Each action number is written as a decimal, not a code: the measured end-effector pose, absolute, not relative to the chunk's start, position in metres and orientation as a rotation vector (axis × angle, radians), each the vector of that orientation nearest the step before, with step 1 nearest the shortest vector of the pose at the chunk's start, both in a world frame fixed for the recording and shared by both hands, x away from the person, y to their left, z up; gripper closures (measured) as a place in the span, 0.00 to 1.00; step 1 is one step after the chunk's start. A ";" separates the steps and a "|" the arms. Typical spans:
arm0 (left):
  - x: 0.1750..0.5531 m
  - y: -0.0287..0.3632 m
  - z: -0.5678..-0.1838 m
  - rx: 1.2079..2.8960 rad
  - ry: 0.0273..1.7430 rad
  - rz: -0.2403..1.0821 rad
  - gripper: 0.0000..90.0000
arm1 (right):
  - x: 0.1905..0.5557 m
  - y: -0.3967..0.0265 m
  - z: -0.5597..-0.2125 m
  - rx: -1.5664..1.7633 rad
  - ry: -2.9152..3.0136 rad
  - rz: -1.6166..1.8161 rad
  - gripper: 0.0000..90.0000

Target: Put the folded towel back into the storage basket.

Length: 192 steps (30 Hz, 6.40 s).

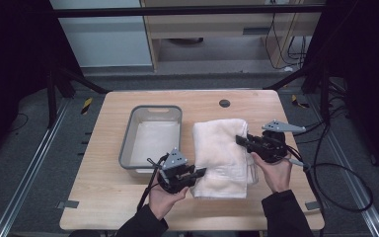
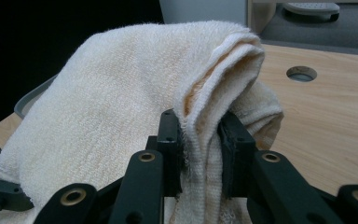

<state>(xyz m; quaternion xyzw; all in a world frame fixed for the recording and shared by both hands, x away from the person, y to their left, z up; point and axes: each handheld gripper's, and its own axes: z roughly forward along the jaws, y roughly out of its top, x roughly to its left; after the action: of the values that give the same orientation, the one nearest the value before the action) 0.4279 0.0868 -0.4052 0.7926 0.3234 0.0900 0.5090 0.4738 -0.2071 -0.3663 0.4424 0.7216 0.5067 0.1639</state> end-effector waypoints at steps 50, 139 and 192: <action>0.440 0.125 -0.357 1.799 0.770 0.352 0.83 | 0.487 -0.168 -0.311 1.121 1.940 1.524 0.81; 0.461 0.268 -0.340 1.720 0.923 0.453 0.83 | 0.542 -0.016 -0.294 1.004 2.025 1.564 0.81; 0.498 0.273 -0.431 1.903 1.109 0.455 0.82 | 0.587 0.014 -0.411 1.175 2.172 1.403 0.80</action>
<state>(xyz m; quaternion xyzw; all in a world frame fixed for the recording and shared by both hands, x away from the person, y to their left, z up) 0.4980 0.2735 -0.4309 0.7633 0.4447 0.1826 0.4317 0.5866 0.0145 -0.4109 0.4090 0.7560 0.4886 0.1502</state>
